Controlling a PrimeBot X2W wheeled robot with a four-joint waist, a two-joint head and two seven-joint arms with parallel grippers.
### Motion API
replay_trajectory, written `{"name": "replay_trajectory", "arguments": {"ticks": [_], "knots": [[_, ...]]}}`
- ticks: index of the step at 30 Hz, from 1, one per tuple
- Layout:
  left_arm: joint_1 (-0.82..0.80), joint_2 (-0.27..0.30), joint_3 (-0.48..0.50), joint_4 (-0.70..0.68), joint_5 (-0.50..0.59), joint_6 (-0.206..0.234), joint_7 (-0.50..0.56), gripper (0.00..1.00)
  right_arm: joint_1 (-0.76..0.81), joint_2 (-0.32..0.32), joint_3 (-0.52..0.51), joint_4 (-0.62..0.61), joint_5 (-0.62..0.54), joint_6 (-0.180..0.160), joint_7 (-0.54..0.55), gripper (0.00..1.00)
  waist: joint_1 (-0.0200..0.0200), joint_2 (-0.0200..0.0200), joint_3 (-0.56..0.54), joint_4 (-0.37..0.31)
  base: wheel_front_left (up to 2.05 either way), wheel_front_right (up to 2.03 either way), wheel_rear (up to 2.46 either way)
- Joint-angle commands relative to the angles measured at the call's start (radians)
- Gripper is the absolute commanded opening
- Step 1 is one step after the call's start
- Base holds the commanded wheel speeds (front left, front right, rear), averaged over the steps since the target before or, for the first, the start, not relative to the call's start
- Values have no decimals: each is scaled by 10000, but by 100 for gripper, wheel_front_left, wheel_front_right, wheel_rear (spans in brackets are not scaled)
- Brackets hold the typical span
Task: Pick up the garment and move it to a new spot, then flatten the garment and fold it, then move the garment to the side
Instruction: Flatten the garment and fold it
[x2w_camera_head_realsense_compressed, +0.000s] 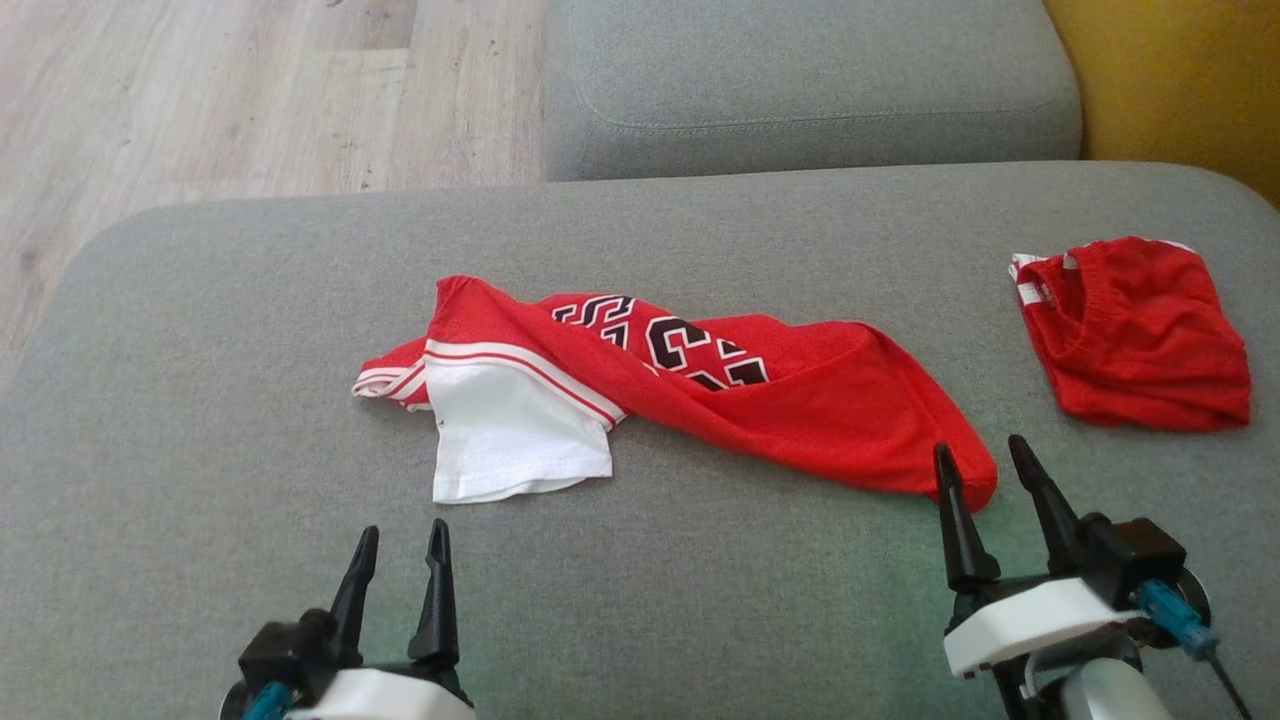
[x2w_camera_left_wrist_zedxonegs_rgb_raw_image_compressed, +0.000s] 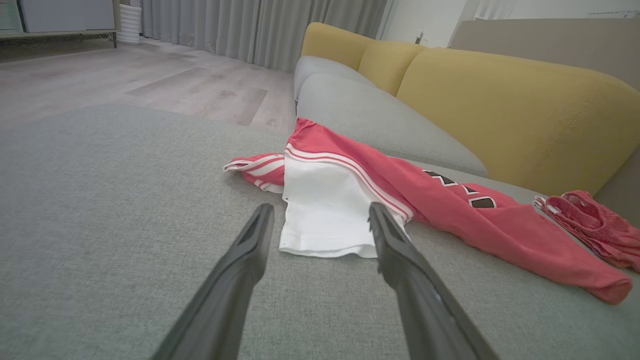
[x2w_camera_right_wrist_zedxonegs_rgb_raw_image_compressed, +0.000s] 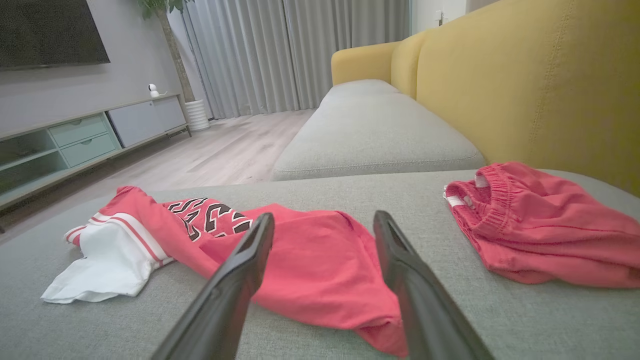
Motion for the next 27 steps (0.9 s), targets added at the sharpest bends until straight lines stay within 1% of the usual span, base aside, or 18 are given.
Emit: {"name": "replay_trajectory", "arguments": {"ticks": [1, 12, 16, 22, 26, 27], "knots": [[-278, 53, 284, -343, 1, 43, -94, 100, -222, -47, 267, -219, -91, 65, -103, 100, 1, -1, 1, 3, 0, 0, 0], [-300, 122, 265, -444, -113, 97, -8, 100, -300, -47, 250, -50, -101, 65, -139, 100, 1, -1, 129, -35, 0, 0, 0], [-644, 156, 215, -130, -249, 115, 611, 100, -397, -47, 307, -97, -152, 65, -133, 100, 1, -1, 362, -146, 0, 0, 0], [-1927, 213, 257, 771, -487, 81, 1619, 100, -664, -47, 396, -384, -276, 65, -21, 100, 1, -1, 1048, -510, 0, 0, 0], [-2748, 293, 439, 1579, -622, 210, 2019, 100, -875, -47, 499, -479, -311, 65, -7, 100, 1, -1, 1558, -868, 0, 0, 0], [-2748, 293, 439, 1579, -622, 210, 2019, 100, -875, -47, 499, -479, -311, 65, -7, 100, 1, -1, 1558, -868, 0, 0, 0]]}}
